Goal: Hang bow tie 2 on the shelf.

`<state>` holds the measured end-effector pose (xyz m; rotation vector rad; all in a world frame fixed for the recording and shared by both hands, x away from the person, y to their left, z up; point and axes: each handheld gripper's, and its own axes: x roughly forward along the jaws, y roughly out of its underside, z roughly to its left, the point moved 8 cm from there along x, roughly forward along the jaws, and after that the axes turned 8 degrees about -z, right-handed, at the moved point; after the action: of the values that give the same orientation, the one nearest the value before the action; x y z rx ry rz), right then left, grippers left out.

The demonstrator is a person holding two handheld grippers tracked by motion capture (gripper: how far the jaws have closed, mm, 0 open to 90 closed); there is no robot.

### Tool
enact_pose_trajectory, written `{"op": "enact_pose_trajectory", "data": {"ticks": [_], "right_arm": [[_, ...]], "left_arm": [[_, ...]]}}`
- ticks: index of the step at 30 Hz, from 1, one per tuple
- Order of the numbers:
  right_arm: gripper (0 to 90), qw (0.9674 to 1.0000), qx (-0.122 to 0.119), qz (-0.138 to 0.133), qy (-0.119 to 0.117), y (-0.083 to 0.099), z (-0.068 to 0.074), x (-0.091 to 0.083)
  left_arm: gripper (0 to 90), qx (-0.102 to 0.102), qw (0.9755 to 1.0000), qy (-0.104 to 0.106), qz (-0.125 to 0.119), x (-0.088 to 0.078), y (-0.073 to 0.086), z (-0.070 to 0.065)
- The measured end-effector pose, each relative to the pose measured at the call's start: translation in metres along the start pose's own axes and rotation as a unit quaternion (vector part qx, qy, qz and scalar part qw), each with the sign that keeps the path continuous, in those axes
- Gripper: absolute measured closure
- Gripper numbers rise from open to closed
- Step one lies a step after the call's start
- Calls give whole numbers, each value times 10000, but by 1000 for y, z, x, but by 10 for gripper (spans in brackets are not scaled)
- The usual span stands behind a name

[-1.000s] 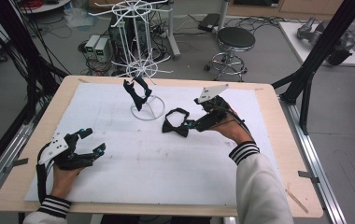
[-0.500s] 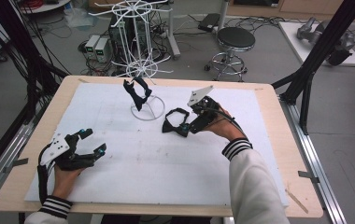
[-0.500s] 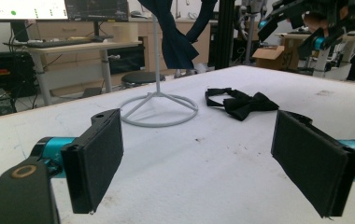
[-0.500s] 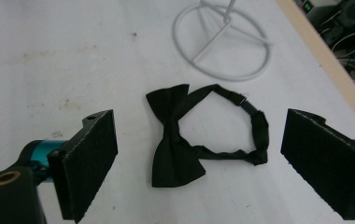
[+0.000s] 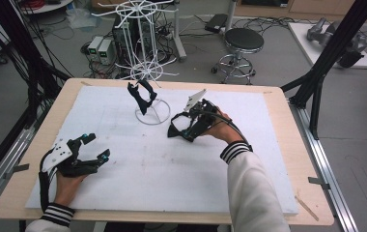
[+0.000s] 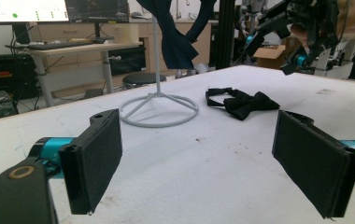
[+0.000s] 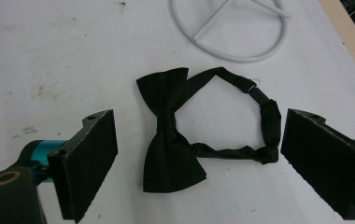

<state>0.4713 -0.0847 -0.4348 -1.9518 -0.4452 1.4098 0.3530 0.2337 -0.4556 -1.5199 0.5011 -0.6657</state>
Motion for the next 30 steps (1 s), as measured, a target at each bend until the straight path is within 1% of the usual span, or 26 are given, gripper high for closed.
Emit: {"op": "enact_pose_trajectory", "data": {"ticks": [3,8,10,11,12,13,19,22,23,24,25,26,28,30], "right_arm": [[101,9999,-69,129,-54,2,1,9],[101,9991,-64,361,-210,5,7,23],[101,9988,-132,416,-225,6,8,27],[105,9987,-118,433,-247,7,8,28],[144,9986,-124,415,-293,7,8,29],[152,9983,-127,424,-369,8,9,30],[172,9976,-202,479,-466,10,11,34],[178,9971,-83,623,-422,14,10,38],[205,9970,-72,661,-401,14,10,38],[247,9968,-85,667,-423,15,10,39],[275,9967,-153,679,-428,15,10,40],[302,9963,-145,709,-453,15,11,40],[346,9961,-176,701,-506,14,13,41],[393,9957,-258,734,-503,15,13,42]], "left_arm": [[165,-9,10000,-4,0,0,0,0],[165,-1,10000,-9,0,0,0,0],[166,-1,10000,-4,6,0,0,0],[165,-3,10000,-11,3,0,0,0],[165,-1,10000,-4,5,0,0,0],[166,-2,10000,-6,0,0,0,0],[166,0,10000,0,17,0,0,0],[166,1,10000,-3,20,0,0,0],[166,2,10000,-3,20,0,0,0],[166,1,10000,-3,20,0,0,0],[166,0,10000,-4,20,0,0,0],[166,0,10000,-4,19,0,0,0],[166,-4,10000,0,14,0,0,0],[166,-16,10000,-4,2,0,0,0]]}}
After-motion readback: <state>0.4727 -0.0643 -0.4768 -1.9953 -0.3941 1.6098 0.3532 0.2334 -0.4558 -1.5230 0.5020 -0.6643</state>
